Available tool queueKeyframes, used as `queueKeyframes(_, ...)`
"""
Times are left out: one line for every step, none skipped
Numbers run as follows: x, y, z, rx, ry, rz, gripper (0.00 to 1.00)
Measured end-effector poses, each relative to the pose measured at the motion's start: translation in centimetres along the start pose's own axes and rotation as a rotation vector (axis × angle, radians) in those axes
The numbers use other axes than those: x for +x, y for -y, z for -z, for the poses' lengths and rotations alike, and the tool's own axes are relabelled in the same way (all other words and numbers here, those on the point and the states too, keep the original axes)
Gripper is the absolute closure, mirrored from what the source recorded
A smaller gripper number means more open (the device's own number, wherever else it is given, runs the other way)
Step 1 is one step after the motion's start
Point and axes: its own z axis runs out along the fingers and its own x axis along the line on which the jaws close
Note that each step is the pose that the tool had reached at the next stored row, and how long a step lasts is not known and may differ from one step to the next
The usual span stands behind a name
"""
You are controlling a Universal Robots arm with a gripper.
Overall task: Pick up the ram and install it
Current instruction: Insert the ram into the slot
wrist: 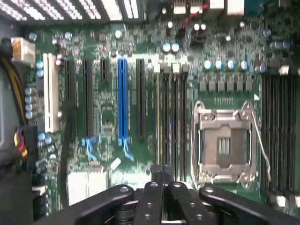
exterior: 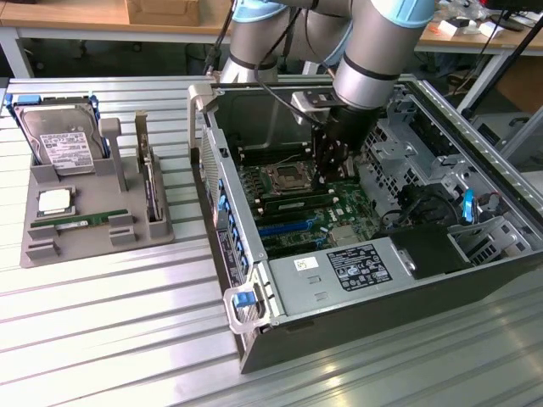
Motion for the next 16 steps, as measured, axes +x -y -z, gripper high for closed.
queueKeyframes(0.0,0.94,0.02,-0.0064,-0.0001,0.000,0.90)
queueKeyframes(0.0,1.87,0.03,-0.0122,-0.0001,0.000,0.90)
queueKeyframes(0.0,2.62,0.03,-0.0161,-0.0001,0.000,0.90)
queueKeyframes(0.0,3.12,0.03,-0.0187,-0.0002,0.000,0.90)
queueKeyframes(0.0,3.67,0.04,-0.0219,-0.0003,0.001,0.90)
queueKeyframes(-0.1,4.21,0.05,-0.0246,-0.0003,0.000,0.90)
queueKeyframes(-0.1,4.88,0.07,-0.0278,-0.0003,0.001,0.90)
queueKeyframes(-0.1,5.51,0.10,-0.0286,-0.0004,0.001,0.90)
queueKeyframes(-0.1,5.62,0.22,-0.0287,-0.0004,0.001,0.90)
queueKeyframes(-0.1,5.60,0.64,-0.0287,-0.0005,0.001,0.90)
queueKeyframes(-0.1,5.59,1.11,-0.0287,-0.0003,0.001,0.90)
queueKeyframes(0.0,5.57,1.46,-0.0287,-0.0005,0.001,0.90)
queueKeyframes(0.0,5.57,1.55,-0.0287,-0.0002,0.001,0.90)
queueKeyframes(0.0,5.57,1.55,-0.0287,-0.0002,0.001,0.90)
queueKeyframes(0.0,5.57,1.55,-0.0287,-0.0003,0.001,0.90)
queueKeyframes(0.0,5.57,1.56,-0.0287,-0.0003,0.001,0.90)
